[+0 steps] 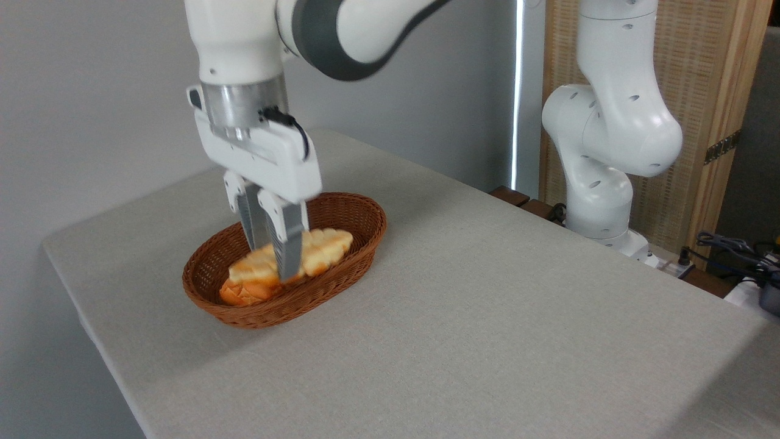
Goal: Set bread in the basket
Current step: 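Lift the flat bread and carry it over the wicker basket, then lower the bread into the basket beside the bun and release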
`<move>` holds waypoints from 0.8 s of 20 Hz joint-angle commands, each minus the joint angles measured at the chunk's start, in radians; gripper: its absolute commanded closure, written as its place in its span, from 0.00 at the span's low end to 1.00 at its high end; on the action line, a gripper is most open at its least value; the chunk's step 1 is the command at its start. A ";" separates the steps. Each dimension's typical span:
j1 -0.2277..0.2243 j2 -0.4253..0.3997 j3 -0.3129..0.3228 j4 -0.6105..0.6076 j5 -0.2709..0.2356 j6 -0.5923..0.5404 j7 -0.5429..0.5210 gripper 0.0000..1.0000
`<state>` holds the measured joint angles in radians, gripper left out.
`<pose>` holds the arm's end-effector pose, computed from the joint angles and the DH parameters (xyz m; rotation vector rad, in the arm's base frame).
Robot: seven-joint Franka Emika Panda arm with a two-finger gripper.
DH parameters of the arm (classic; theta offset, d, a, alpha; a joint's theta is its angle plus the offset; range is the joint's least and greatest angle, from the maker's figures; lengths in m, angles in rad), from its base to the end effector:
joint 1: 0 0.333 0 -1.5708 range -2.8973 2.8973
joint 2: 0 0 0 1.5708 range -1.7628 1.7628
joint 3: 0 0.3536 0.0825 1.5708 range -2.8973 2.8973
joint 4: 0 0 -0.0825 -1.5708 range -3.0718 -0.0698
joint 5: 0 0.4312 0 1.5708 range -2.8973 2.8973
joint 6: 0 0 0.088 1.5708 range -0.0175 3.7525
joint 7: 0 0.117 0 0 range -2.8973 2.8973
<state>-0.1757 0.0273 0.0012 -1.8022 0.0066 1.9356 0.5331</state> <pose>0.6205 -0.1089 0.5466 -2.9184 1.0813 -0.1609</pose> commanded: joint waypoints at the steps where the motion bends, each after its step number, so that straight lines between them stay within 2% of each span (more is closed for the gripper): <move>1: 0.001 -0.009 -0.079 -0.005 -0.011 -0.035 -0.029 0.15; 2: 0.001 -0.009 -0.102 -0.005 0.001 -0.073 -0.024 0.00; 5: 0.001 -0.006 -0.127 -0.005 0.001 -0.108 -0.027 0.00; 12: 0.002 0.000 -0.125 -0.005 0.003 -0.129 -0.025 0.00; 14: 0.008 -0.009 -0.106 0.015 0.003 -0.118 -0.027 0.00; 16: 0.009 -0.013 -0.046 0.056 0.003 -0.119 -0.022 0.00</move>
<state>-0.1700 0.0285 -0.1066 -1.7941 0.0062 1.8269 0.5071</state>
